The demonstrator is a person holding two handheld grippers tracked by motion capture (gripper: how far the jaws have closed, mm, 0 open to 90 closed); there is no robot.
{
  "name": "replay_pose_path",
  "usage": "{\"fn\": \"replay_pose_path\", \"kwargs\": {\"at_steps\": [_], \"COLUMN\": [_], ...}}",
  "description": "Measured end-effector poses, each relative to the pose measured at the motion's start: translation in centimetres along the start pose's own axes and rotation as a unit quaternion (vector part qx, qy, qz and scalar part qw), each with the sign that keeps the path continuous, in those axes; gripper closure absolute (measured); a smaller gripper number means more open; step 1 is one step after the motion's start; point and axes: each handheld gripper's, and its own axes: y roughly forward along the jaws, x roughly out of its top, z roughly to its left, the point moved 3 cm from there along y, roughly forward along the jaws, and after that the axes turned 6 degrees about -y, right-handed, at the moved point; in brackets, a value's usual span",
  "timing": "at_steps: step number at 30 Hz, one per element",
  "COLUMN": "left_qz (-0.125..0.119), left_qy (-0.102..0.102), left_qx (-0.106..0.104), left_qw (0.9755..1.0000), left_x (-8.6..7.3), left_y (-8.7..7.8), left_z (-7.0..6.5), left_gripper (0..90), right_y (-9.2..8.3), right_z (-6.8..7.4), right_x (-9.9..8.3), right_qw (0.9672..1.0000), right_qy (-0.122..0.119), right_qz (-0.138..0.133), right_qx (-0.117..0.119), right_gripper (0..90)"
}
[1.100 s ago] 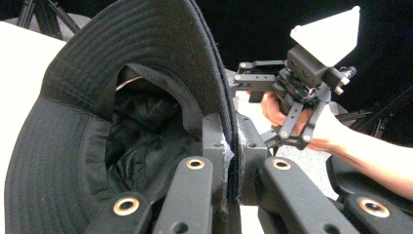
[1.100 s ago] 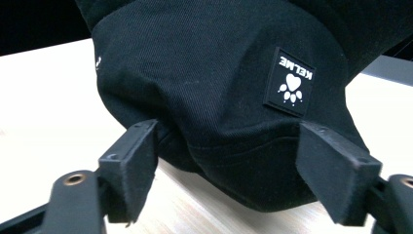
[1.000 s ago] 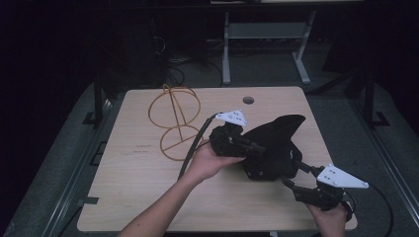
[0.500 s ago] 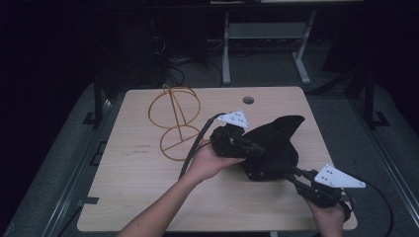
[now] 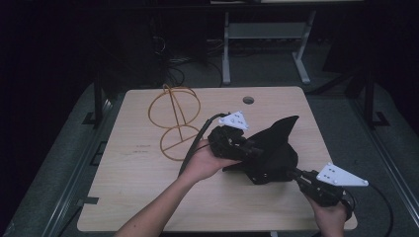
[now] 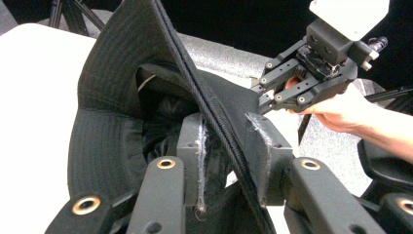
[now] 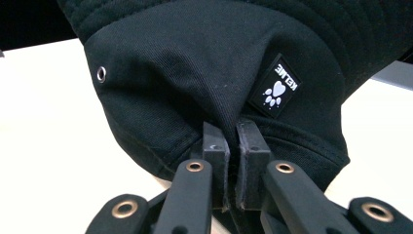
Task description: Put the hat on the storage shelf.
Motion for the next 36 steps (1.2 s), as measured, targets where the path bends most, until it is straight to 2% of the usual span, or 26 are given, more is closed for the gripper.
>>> {"fn": "replay_pose_path", "kwargs": {"at_steps": [8,10,15,17,29,36], "left_qz": [-0.003,-0.001,0.001,0.0,-0.006,-0.005], "left_qy": [0.003,0.005,0.013,0.015,0.023,0.035], "left_qx": [0.008,0.008,0.013,0.011,0.018,0.022], "left_qw": [1.0,1.0,0.9998,0.9998,0.9996,0.9992], "left_x": [-0.1,-0.2,-0.3,-0.3,-0.6,-1.2], "left_y": [-0.9,-1.0,-1.6,-1.9,-3.3,-4.3], "left_z": [0.2,0.2,0.1,0.1,0.2,0.2], "left_gripper": [57.9,55.9,53.7,53.2,48.9,48.2], "right_y": [0.0,0.0,-0.1,-0.1,-0.1,-0.5], "right_z": [-0.4,-0.5,-0.7,-0.9,-2.1,-3.2], "right_x": [0.1,0.2,0.4,0.6,1.8,3.1], "right_qw": [0.9998,0.9999,0.9998,0.9996,0.9987,0.9977], "right_qy": [0.018,0.016,0.018,0.028,0.049,0.066], "right_qz": [-0.001,-0.002,0.003,0.003,0.005,-0.008], "right_qx": [0.004,0.005,0.005,0.008,0.014,0.018], "right_gripper": [84.9,84.9,85.0,85.0,85.3,85.5]}}
